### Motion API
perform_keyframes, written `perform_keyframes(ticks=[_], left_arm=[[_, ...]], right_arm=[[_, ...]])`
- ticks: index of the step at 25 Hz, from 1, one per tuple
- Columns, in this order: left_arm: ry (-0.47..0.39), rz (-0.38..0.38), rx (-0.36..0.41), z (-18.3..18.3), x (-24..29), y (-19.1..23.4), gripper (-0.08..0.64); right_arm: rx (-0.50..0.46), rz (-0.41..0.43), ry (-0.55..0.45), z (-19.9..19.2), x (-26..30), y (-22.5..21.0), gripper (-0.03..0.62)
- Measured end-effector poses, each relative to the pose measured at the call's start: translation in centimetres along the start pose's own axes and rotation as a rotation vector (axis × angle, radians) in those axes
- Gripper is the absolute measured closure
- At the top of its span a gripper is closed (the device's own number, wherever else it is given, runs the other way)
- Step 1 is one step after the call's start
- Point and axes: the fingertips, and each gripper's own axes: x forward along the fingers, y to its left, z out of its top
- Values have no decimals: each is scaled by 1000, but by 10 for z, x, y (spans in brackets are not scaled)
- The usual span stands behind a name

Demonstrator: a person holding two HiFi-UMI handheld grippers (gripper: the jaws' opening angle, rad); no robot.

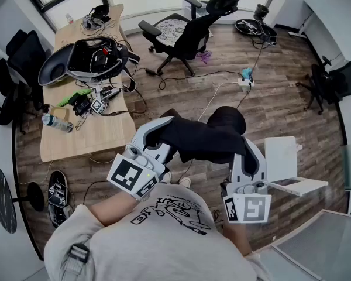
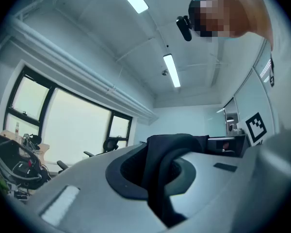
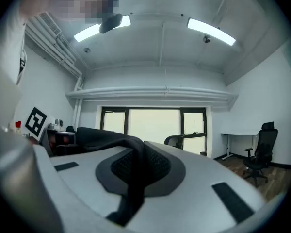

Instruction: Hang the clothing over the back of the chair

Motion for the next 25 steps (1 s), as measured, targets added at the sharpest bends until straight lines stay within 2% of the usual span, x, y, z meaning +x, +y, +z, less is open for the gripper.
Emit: perform_keyframes(ticks=[14, 25], left_arm=[[8, 54, 7, -14, 18, -40, 548], [45, 70, -35, -37, 39, -50, 548]], right_arm=[[23, 48, -13, -9, -28, -35, 585], [42, 61, 15, -25, -28, -61, 585]])
